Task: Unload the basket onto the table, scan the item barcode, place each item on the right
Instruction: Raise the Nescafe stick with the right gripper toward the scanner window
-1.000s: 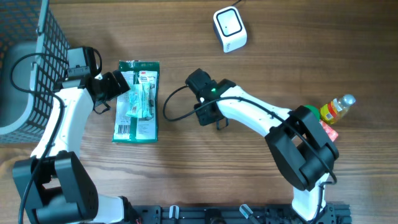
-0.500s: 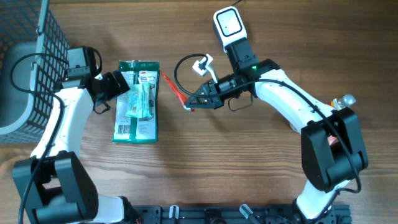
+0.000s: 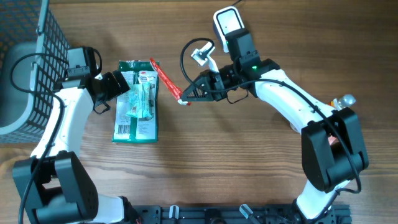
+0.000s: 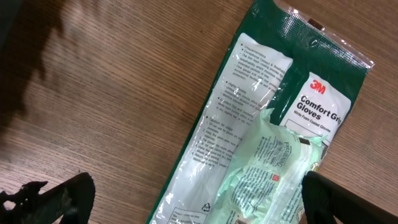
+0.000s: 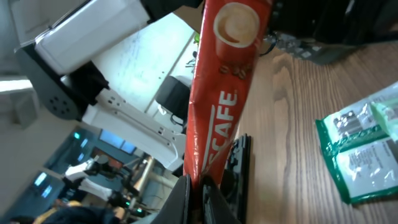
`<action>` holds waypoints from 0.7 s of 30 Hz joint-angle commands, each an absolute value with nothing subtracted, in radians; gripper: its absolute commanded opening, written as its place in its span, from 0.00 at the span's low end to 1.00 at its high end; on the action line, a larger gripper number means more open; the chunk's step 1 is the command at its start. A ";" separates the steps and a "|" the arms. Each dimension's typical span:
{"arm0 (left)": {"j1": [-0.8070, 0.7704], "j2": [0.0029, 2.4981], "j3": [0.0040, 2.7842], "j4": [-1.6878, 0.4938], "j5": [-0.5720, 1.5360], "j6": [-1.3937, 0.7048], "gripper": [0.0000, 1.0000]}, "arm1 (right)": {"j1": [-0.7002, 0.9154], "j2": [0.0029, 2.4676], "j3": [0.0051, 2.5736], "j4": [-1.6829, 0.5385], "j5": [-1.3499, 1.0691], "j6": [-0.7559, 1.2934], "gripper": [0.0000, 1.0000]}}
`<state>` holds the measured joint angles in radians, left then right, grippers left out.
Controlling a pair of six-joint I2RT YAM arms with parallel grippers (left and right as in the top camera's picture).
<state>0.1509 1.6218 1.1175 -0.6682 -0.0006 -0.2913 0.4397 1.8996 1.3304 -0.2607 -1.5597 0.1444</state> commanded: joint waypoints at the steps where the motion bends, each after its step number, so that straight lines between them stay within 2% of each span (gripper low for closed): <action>1: 0.155 1.602 1.127 -0.666 0.007 -0.297 1.00 | 0.443 1.861 1.332 -0.204 -1.623 0.337 0.04; 5: 0.155 1.602 1.127 -0.666 0.007 -0.297 1.00 | 0.443 1.749 1.332 -0.090 -1.623 0.459 0.04; 13: 0.155 1.602 1.127 -0.666 0.007 -0.297 1.00 | 0.428 1.431 1.332 -0.068 -1.623 0.478 0.04; 17: 0.155 1.602 1.127 -0.666 0.007 -0.296 1.00 | 0.341 1.316 1.331 -0.068 -1.620 0.480 0.04; 21: 0.155 1.602 1.127 -0.666 0.007 -0.297 1.00 | 0.207 1.214 1.331 -0.046 -1.482 0.638 0.04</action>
<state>0.1509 1.6218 1.1175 -0.6685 -0.0006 -0.2913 0.2584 1.2682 1.3285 -0.0689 -1.5505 0.5171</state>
